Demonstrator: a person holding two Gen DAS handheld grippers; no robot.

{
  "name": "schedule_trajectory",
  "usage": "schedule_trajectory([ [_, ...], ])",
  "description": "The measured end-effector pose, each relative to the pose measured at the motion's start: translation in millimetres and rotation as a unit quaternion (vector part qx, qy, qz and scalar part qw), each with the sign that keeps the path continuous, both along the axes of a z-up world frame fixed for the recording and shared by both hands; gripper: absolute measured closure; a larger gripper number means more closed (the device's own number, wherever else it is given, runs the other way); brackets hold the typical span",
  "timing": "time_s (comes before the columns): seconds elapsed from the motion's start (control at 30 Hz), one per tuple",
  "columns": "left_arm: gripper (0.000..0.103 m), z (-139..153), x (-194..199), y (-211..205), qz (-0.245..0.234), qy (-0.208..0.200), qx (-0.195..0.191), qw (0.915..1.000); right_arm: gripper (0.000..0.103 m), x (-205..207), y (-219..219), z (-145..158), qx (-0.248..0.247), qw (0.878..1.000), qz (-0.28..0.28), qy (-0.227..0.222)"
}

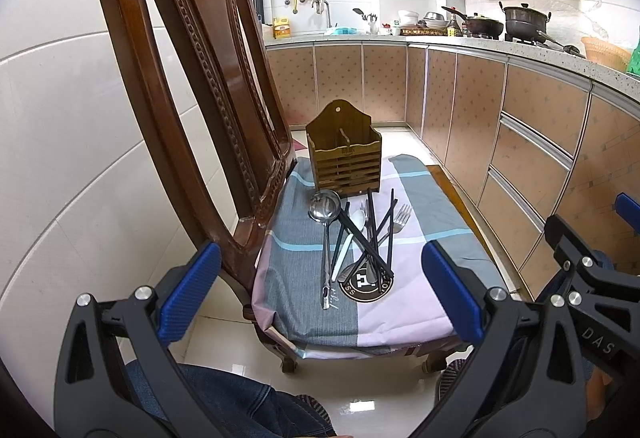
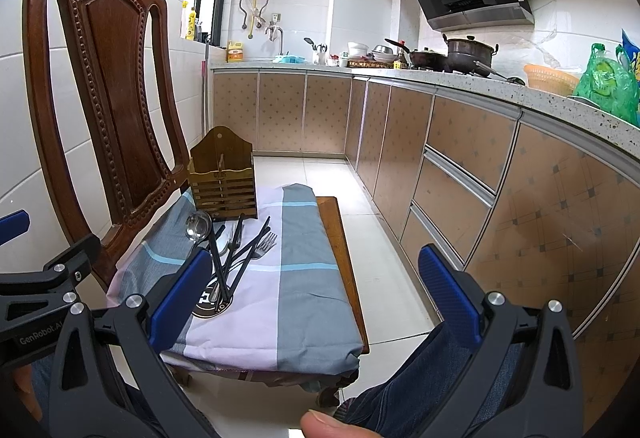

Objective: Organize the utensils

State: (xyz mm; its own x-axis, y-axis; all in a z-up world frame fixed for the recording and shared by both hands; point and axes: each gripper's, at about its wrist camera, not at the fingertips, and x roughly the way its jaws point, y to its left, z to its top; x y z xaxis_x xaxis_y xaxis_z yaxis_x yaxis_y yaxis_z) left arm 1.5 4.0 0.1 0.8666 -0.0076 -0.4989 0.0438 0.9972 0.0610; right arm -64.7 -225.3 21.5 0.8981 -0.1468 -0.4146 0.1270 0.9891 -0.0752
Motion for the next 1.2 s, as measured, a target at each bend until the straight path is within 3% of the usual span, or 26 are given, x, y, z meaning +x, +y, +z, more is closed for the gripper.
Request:
schedule_trajectory([
  [1.2,0.004,-1,-1,-1,0.001,-0.002,0.002,1.0,0.002,2,2,-8,0.006,1.0,0.0,0.006],
])
